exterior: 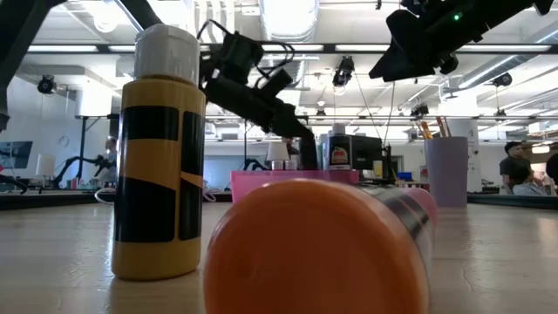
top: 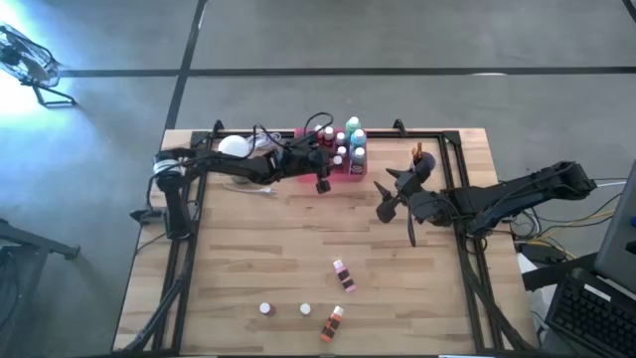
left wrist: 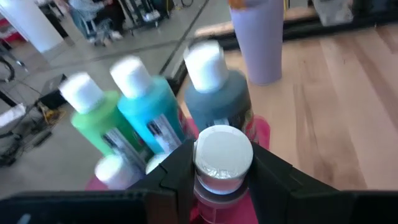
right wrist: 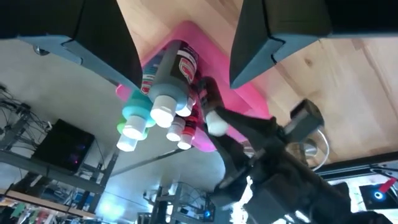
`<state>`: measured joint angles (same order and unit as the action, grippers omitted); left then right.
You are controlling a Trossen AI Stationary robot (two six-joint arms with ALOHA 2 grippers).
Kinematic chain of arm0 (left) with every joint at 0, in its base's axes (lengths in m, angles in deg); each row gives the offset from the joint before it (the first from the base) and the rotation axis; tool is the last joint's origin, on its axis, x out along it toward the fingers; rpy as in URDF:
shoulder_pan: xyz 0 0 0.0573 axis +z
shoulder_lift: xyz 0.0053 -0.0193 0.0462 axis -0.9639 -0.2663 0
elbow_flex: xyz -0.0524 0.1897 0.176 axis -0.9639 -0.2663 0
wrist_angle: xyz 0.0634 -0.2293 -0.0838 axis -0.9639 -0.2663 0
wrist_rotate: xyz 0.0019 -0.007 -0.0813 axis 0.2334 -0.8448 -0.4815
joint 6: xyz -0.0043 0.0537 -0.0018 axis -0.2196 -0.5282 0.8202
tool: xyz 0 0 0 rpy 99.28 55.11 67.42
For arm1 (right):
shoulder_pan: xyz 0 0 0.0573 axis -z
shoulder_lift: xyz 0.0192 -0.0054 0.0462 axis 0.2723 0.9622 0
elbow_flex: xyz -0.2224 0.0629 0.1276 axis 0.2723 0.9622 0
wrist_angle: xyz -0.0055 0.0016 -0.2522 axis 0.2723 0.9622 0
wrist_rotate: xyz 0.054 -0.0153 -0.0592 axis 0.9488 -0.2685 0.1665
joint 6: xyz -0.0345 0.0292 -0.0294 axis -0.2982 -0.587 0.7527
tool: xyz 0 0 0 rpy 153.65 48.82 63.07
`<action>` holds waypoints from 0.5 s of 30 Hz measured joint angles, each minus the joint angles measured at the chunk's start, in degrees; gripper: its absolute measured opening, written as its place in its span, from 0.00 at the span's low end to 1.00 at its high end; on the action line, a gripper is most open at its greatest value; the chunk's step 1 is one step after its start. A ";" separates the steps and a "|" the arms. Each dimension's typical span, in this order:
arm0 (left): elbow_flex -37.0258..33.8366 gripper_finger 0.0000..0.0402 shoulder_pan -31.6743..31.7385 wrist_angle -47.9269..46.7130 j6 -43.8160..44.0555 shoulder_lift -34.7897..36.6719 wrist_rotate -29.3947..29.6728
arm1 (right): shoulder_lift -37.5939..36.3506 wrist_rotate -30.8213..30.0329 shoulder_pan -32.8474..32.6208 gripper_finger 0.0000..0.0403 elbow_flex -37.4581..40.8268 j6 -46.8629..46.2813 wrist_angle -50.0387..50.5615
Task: Pick & Place Paint Supplies
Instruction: Put the dark brown black paint bottle into the pink bin
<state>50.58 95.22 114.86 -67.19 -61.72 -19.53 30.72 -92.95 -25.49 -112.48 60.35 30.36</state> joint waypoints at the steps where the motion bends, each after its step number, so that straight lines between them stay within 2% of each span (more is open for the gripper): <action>1: 0.18 0.30 0.00 -0.29 0.01 -0.74 0.01 | 0.00 0.00 0.00 0.59 0.01 0.11 -0.01; 10: 3.74 0.30 0.00 -0.13 -0.11 -6.50 -0.16 | 0.00 0.02 -0.03 0.63 0.01 0.30 -0.03; 15: 5.82 0.30 0.00 -2.24 -0.31 -9.25 -0.23 | 0.00 0.02 -0.02 0.62 0.01 0.40 0.03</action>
<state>56.40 95.22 112.62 -67.50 -70.96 -19.75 30.72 -92.93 -25.52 -112.47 60.76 30.39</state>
